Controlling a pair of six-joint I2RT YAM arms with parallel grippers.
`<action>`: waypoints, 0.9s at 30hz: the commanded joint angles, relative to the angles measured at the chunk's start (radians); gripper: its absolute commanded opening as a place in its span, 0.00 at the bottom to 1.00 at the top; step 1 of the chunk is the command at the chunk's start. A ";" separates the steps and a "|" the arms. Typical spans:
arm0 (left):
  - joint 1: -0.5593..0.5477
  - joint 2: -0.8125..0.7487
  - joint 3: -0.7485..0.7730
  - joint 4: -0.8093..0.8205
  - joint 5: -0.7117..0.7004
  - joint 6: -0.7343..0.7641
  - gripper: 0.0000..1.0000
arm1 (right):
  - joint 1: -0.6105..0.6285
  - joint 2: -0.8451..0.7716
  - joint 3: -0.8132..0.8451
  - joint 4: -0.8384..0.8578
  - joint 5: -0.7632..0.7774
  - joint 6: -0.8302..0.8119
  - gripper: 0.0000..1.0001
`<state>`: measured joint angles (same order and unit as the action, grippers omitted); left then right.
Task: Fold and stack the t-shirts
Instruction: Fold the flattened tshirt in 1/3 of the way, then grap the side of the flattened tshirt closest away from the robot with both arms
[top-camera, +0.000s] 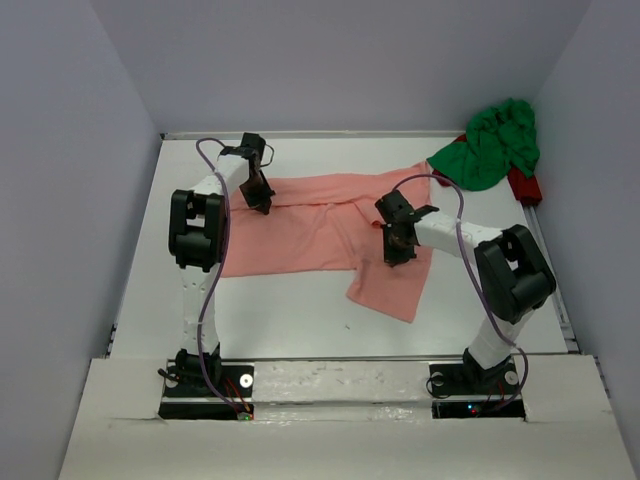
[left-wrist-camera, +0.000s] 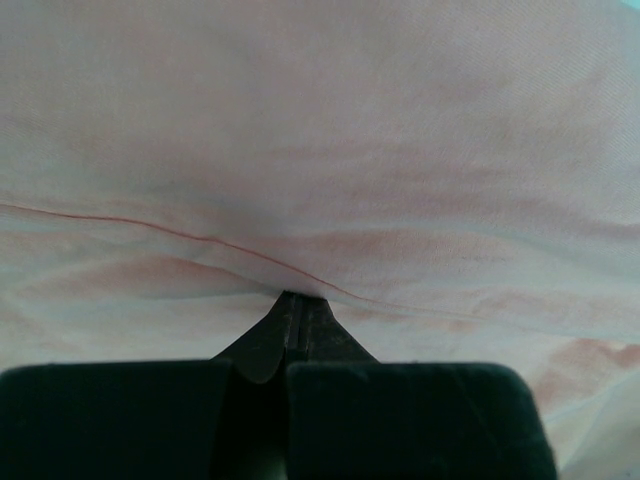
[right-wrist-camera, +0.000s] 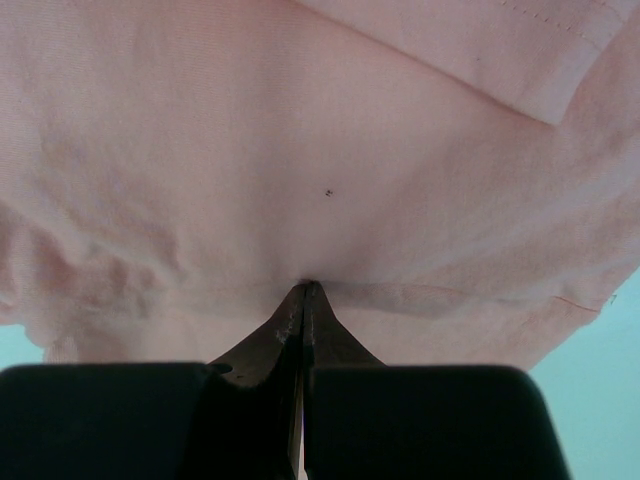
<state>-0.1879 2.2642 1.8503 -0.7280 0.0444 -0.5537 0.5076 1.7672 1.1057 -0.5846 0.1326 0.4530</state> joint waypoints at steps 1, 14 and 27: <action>0.008 0.015 0.035 -0.050 -0.034 0.032 0.00 | 0.017 -0.034 -0.046 -0.043 0.024 0.055 0.00; -0.022 -0.104 0.089 -0.100 -0.193 0.049 0.00 | 0.017 -0.267 -0.055 -0.050 0.223 0.035 0.12; -0.081 -0.500 -0.155 -0.074 -0.259 0.081 0.21 | 0.069 -0.685 -0.268 -0.146 -0.039 0.303 0.54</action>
<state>-0.2745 1.8538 1.7947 -0.7994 -0.1909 -0.4961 0.5209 1.2053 0.9630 -0.6823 0.2039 0.5896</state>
